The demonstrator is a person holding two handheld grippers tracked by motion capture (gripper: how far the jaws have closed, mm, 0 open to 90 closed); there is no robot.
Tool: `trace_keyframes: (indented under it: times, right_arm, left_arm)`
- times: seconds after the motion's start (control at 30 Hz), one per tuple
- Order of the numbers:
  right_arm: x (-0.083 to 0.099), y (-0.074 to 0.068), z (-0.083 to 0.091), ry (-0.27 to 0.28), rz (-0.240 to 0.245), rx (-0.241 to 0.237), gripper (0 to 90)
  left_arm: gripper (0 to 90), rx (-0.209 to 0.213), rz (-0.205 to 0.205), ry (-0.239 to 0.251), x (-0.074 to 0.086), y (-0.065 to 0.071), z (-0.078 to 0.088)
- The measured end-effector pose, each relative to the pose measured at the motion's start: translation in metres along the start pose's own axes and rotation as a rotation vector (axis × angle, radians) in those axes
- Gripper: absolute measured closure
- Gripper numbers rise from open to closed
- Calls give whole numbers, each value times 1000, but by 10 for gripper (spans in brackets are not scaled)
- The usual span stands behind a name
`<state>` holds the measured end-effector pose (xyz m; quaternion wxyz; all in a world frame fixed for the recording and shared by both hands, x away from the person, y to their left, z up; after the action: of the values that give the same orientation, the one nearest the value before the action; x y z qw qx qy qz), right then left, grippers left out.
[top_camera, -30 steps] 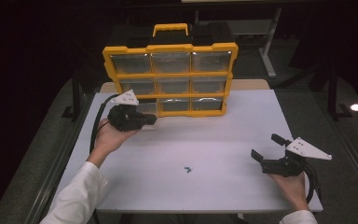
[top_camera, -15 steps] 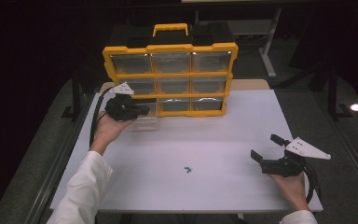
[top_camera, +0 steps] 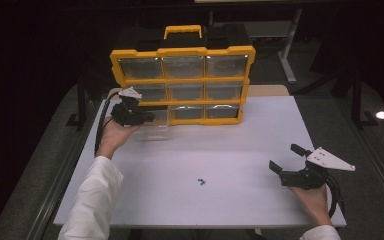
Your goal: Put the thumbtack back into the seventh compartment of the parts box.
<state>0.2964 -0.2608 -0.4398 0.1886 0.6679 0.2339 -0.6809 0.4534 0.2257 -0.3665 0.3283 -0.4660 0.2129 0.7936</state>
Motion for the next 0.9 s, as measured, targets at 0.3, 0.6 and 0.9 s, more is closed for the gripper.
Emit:
trace_keyframes:
  times: [0.3, 0.6, 0.9]
  right_arm:
    - [0, 1, 0, -1, -2, 3, 0]
    - [-1, 1, 2, 2, -6, 7, 0]
    - [-1, 1, 2, 2, -5, 5, 0]
  left_arm:
    - [185, 18, 42, -9, 1, 2, 2]
    - [0, 54, -4, -1, -2, 24, 1]
    - [0, 117, -65, 25, -2, 54, 4]
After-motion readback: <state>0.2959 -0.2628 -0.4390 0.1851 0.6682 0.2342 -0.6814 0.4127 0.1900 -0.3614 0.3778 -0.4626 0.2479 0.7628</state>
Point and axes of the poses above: each handheld gripper's, and its own axes: z roughly backward along the jaws, x roughly out of its underside, y roughly to its right, the point moved 3 cm from there along -z, roughly forward along the jaws, and after that the axes turned 14 degrees about y, right-handed, at the moved point
